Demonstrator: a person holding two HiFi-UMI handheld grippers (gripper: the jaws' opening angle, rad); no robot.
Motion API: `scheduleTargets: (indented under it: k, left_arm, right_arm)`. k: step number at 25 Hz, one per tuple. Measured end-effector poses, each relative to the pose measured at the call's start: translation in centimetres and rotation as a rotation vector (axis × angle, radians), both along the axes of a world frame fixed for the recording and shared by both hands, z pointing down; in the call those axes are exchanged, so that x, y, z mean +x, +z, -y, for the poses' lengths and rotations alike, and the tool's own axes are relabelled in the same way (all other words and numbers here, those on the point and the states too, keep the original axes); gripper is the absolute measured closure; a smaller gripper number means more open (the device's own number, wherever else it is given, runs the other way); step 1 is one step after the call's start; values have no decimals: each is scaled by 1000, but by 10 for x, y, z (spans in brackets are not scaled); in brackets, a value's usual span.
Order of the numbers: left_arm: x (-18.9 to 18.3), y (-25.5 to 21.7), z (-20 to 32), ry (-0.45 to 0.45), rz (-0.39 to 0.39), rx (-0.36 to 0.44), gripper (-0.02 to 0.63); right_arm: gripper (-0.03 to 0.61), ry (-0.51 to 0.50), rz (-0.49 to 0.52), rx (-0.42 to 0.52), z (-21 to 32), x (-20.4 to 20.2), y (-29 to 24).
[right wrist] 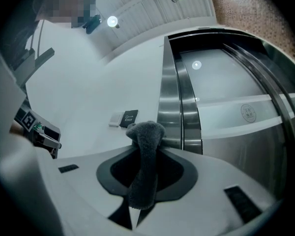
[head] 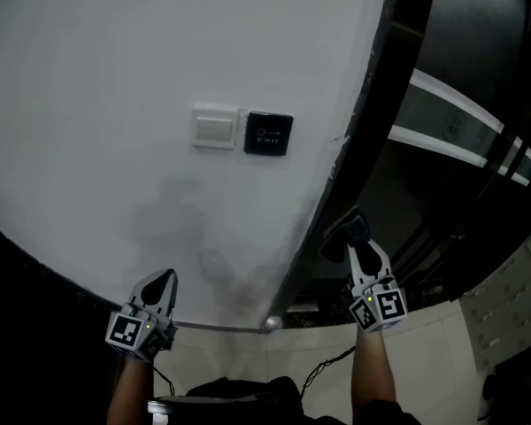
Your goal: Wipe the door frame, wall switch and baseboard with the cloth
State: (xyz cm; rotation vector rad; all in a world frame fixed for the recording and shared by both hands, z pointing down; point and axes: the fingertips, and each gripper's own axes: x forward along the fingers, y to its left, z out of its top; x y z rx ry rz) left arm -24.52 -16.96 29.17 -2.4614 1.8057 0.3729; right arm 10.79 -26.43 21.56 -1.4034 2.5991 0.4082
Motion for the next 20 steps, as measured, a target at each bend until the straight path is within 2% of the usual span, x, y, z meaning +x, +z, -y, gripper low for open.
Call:
scheduleTargets:
  k: [3, 6, 10, 15, 17, 20]
  left_arm:
    - [1, 0, -3, 20, 8, -17, 612]
    - [3, -5, -3, 26, 41, -6, 612]
    - [4, -5, -5, -4, 38, 13, 612]
    - [1, 5, -9, -8, 29, -7, 612]
    - [-4, 8, -11, -21, 17, -14, 612]
    - [-7, 13, -12, -32, 9, -28, 612]
  right_arm:
    - [492, 10, -103, 32, 6, -5, -7]
    - [492, 98, -348, 152, 19, 0, -50]
    - [492, 266, -642, 345, 32, 4, -124]
    - [492, 426, -1006, 578, 42, -15, -156]
    - [492, 445, -1056, 597, 47, -19, -157]
    - [492, 443, -1068, 576, 58, -20, -150]
